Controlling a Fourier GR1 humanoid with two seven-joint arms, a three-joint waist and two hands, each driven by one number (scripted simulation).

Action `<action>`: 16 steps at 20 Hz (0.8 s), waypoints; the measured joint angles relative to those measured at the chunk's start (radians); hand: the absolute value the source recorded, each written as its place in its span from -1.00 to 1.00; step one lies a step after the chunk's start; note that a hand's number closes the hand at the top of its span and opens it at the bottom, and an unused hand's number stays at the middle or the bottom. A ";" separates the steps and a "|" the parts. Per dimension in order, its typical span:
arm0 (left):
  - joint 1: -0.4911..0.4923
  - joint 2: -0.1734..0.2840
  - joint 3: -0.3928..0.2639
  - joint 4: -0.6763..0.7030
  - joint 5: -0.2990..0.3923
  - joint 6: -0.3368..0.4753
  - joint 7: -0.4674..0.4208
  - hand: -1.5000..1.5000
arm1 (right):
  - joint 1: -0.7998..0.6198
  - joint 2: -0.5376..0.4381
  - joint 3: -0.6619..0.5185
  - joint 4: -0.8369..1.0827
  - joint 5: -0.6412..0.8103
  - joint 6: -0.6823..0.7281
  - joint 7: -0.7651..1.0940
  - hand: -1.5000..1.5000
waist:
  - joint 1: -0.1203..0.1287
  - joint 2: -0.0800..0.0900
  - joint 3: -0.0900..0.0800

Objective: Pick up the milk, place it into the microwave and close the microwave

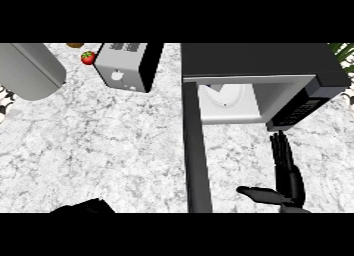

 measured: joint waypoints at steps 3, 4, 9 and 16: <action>-0.045 -0.002 -0.051 0.017 -0.041 0.035 0.022 1.00 | 0.132 -0.023 0.015 -0.163 -0.037 0.057 0.033 1.00 | 0.002 0.002 0.000; -0.061 -0.002 -0.081 0.020 -0.060 0.057 0.036 1.00 | 0.167 -0.027 0.019 -0.216 -0.050 0.070 0.051 1.00 | 0.003 0.002 0.000; -0.188 -0.004 -0.177 0.109 -0.145 0.164 0.072 1.00 | 0.324 -0.066 0.000 -0.425 -0.132 0.139 0.120 -1.00 | 0.008 0.006 0.000; -0.428 -0.004 -0.315 0.315 -0.188 0.317 0.105 1.00 | 0.428 -0.124 -0.070 -0.578 -0.218 0.187 0.180 -1.00 | 0.011 0.009 0.001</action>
